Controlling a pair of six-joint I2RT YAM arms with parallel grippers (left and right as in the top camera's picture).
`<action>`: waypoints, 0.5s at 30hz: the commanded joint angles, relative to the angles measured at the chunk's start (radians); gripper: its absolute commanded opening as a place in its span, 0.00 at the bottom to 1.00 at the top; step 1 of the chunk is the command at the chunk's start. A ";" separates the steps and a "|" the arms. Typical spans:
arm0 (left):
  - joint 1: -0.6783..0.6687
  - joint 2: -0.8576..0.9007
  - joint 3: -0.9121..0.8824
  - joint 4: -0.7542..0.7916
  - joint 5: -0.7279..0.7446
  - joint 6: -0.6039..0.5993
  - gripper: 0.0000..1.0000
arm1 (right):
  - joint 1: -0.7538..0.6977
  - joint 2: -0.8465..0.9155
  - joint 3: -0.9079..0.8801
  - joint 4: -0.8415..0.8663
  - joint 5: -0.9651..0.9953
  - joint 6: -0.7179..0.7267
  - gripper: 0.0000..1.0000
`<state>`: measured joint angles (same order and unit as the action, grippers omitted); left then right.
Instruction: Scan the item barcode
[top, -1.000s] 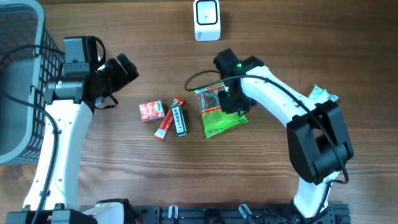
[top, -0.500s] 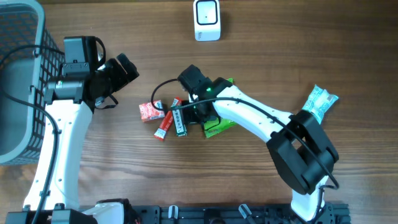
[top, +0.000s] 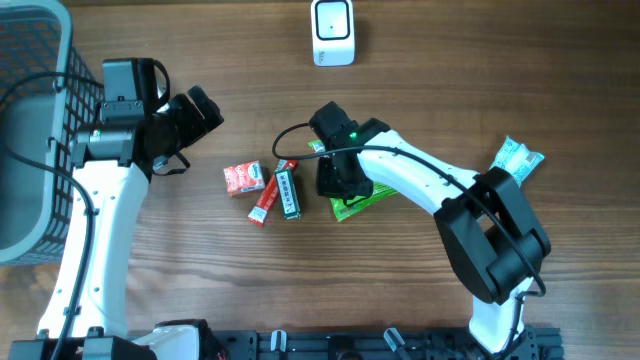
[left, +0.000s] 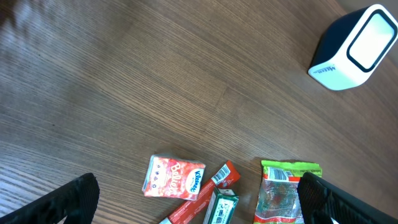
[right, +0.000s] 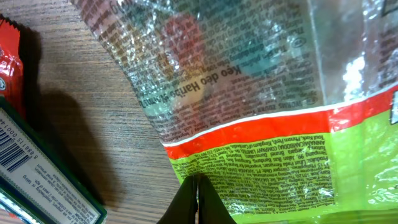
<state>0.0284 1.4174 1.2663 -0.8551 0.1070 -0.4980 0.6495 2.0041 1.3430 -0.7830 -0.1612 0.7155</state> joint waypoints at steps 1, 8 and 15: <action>0.003 0.004 0.002 0.002 0.012 0.020 1.00 | 0.029 0.018 -0.010 0.005 -0.035 0.020 0.04; 0.003 0.004 0.002 0.002 0.012 0.019 1.00 | 0.059 0.019 -0.010 0.027 0.008 0.046 0.04; 0.003 0.004 0.002 0.002 0.011 0.020 1.00 | 0.071 0.032 -0.010 0.041 0.004 0.079 0.04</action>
<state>0.0284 1.4174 1.2663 -0.8551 0.1070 -0.4980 0.7094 2.0071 1.3430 -0.7399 -0.1749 0.7746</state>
